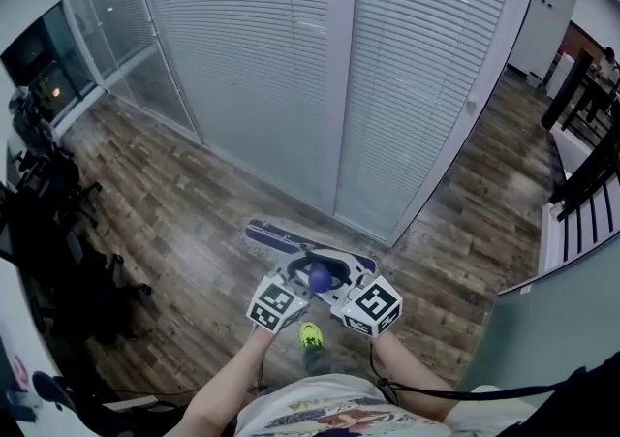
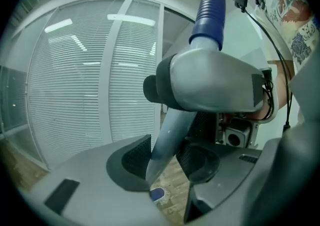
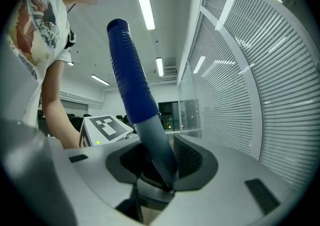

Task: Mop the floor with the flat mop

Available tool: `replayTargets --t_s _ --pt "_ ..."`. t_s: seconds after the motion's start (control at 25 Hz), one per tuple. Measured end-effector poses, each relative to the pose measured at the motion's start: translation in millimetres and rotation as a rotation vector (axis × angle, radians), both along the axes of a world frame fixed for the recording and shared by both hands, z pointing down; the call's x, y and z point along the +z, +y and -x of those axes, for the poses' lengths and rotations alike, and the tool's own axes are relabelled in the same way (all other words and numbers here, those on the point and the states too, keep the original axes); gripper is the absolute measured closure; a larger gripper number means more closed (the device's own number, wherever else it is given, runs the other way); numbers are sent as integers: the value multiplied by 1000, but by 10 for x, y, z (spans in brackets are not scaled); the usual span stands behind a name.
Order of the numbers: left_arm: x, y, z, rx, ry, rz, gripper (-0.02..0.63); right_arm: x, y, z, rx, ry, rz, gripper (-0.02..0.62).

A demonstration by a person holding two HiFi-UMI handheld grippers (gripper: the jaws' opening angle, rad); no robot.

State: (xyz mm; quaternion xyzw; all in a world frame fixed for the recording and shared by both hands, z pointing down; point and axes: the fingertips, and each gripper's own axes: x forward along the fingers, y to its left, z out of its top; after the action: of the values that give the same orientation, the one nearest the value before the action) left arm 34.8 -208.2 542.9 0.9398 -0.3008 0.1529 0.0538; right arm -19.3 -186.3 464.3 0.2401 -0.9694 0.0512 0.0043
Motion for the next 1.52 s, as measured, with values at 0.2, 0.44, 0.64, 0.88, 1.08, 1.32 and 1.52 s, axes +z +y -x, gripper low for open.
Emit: replayTargets --t_s 0.2,0.44,0.64,0.88,1.08,1.32,1.52 --pt "145 779 -17 -13 -23 -5 476 192 816 7 -1 -1 7 456" --pt "245 1730 -210 -42 -13 -27 475 289 1772 -214 18 -25 -2 454" --pt "255 2389 -396 -32 -15 -12 471 312 2433 -391 -8 -16 26 449" --pt "329 2991 -522 -47 -13 11 463 410 3064 -498 -62 31 48 445" --pt "420 3510 -707 -87 -19 31 457 514 3624 -677 -109 54 58 440" --pt "445 4236 -1154 -118 -6 23 454 541 4357 -1148 -126 21 77 434" --pt "546 4853 -1478 -122 -27 11 451 651 4991 -1481 -137 37 85 433"
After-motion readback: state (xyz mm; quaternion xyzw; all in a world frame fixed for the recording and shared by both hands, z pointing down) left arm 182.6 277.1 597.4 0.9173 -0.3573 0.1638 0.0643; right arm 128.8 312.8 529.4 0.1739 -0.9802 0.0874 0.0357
